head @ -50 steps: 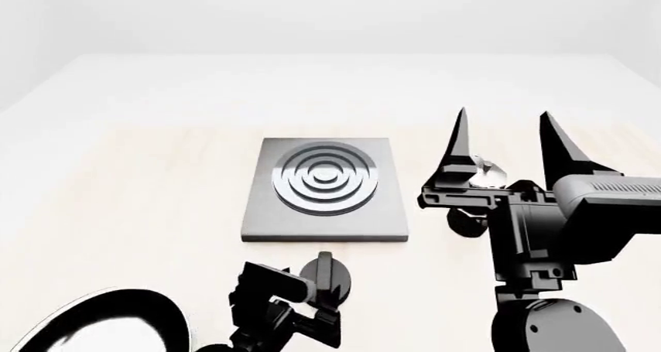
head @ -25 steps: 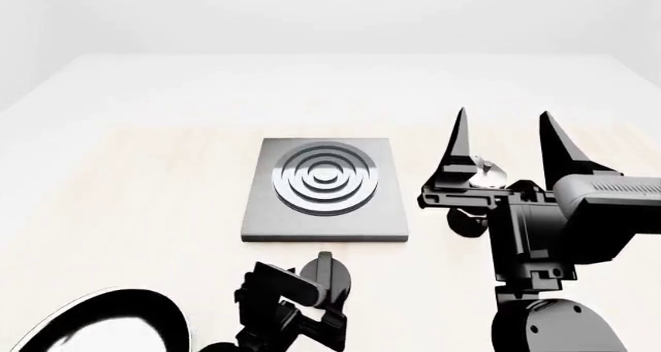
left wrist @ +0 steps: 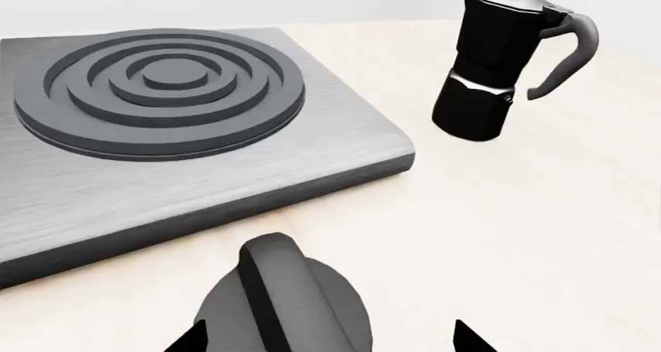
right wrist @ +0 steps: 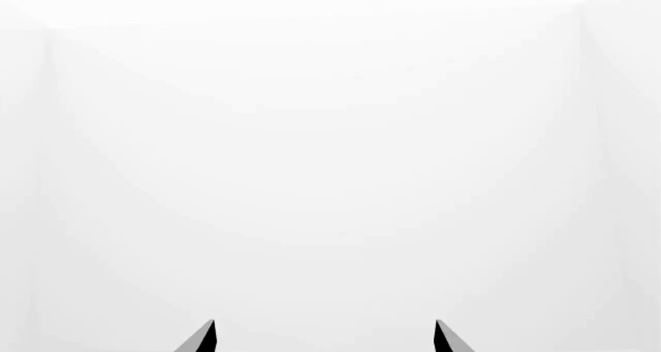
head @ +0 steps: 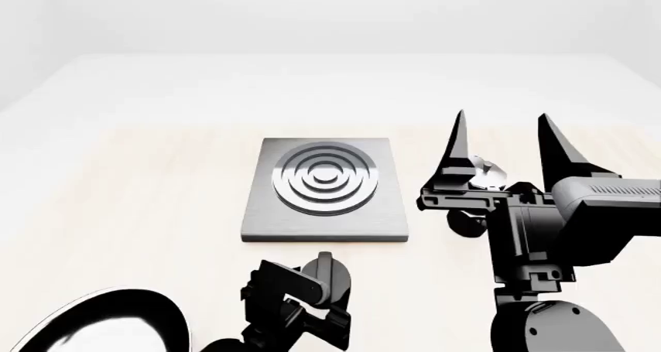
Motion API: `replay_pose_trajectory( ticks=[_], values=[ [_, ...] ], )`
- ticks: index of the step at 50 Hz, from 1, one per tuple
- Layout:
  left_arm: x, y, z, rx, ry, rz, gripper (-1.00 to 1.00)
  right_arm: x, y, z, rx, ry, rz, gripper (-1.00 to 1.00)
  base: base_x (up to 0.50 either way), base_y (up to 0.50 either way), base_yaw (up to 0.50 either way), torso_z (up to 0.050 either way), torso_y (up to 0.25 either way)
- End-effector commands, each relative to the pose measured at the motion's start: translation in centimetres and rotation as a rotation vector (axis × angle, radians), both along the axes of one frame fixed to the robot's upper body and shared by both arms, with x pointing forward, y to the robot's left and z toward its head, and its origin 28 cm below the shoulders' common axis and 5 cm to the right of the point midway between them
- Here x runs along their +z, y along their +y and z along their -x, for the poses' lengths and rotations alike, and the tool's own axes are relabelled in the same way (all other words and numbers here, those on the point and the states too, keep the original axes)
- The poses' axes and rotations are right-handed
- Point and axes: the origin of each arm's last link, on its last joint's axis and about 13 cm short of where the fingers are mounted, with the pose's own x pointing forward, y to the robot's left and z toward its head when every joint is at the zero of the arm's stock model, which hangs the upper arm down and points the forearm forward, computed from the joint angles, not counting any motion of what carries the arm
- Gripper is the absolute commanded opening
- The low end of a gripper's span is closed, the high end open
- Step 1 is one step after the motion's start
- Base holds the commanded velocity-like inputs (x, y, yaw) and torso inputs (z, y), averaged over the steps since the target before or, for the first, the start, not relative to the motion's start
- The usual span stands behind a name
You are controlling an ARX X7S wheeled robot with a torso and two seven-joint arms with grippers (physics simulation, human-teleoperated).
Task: Turn on the stove and put the moka pot on it.
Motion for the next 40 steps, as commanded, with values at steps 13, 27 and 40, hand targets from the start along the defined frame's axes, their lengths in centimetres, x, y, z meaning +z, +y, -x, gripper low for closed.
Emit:
replay_pose_trajectory(
  ticks=[13,27,40],
  values=[
    [-0.59,-0.26,-0.51,-0.008,0.012,0.001,1.00,-0.09,0.07,0.07,0.003,0.002,0.000,1.00,0.00,0.00,0.00,0.000,0.000],
    [-0.72,-0.67,-0.32,-0.030,0.012,0.014,1.00,-0.10,0.00,-0.02,0.002,0.001,0.002,1.00,0.00,0.00,0.00,0.000,0.000],
    [-0.55,-0.88,-0.35,-0.041,0.012,0.025,1.00,-0.25,-0.03,-0.05,0.000,0.004,0.000,1.00,0.00,0.00,0.00,0.000,0.000]
  ],
)
